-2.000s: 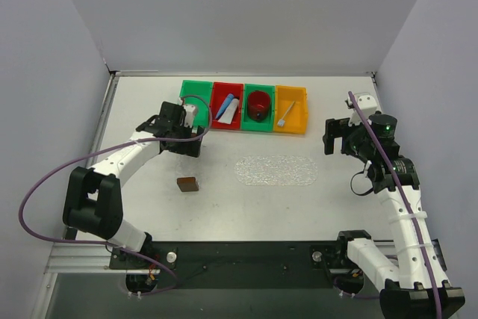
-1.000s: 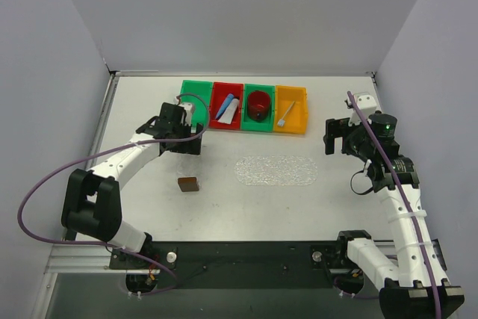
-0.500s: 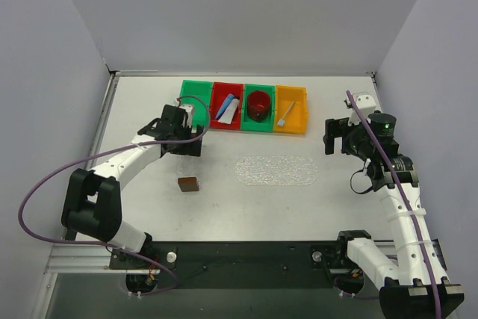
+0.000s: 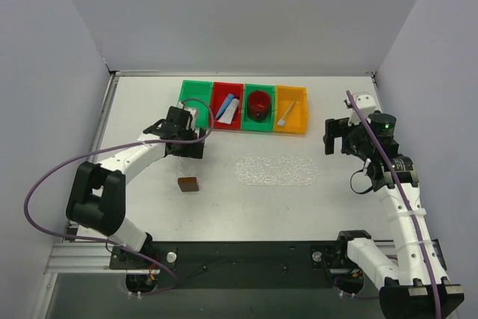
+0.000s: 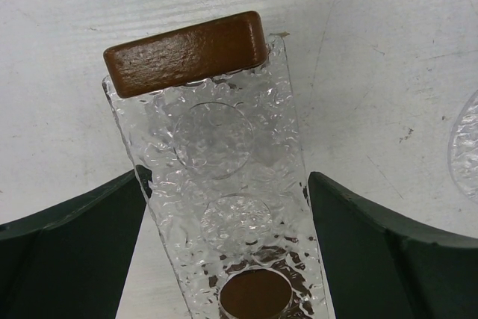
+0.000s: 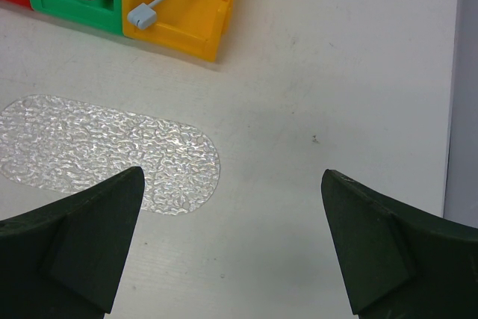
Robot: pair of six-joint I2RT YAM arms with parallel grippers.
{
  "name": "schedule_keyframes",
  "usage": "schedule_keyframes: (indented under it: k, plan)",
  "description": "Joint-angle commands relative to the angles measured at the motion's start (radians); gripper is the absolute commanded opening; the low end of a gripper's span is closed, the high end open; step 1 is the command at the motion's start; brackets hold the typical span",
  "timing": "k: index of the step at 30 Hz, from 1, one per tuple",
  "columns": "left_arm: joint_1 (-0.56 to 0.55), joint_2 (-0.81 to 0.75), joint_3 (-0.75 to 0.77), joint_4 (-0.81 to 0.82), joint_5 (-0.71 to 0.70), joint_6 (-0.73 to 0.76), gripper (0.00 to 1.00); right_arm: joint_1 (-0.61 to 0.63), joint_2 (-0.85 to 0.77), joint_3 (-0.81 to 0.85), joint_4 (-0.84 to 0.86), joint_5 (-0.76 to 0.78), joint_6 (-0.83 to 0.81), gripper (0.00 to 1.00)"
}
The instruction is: Prepare toiletry sets of a toothbrush and toothpaste on the tray
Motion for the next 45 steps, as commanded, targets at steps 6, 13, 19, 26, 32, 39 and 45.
schedule_keyframes:
  k: [6, 13, 19, 26, 32, 39, 45]
  plan:
    - [-0.004, 0.015, 0.01, 0.033, 0.013, 0.042, 0.97, -0.008, 0.001, -0.009, 0.015, 0.008, -0.002, 1.0]
    - [-0.006, 0.034, 0.02, 0.016, 0.061, 0.091, 0.9, -0.008, 0.0, -0.009, 0.017, 0.003, 0.0, 1.0]
    - [-0.03, 0.054, 0.068, -0.027, 0.07, 0.157, 0.7, -0.008, -0.006, -0.007, 0.015, 0.002, 0.001, 1.0]
    - [-0.093, 0.049, 0.158, -0.102, 0.154, 0.309, 0.56, -0.008, -0.006, -0.005, 0.012, -0.003, 0.003, 1.0]
    - [-0.191, 0.055, 0.227, -0.14, 0.208, 0.461, 0.45, -0.01, -0.011, -0.004, 0.009, -0.001, 0.003, 1.0]
    - [-0.277, 0.153, 0.379, -0.231, 0.282, 0.565, 0.32, -0.014, -0.011, -0.002, 0.011, 0.013, 0.003, 1.0]
    - [-0.351, 0.258, 0.554, -0.326, 0.291, 0.711, 0.23, -0.023, -0.017, -0.001, 0.011, 0.025, 0.004, 1.0]
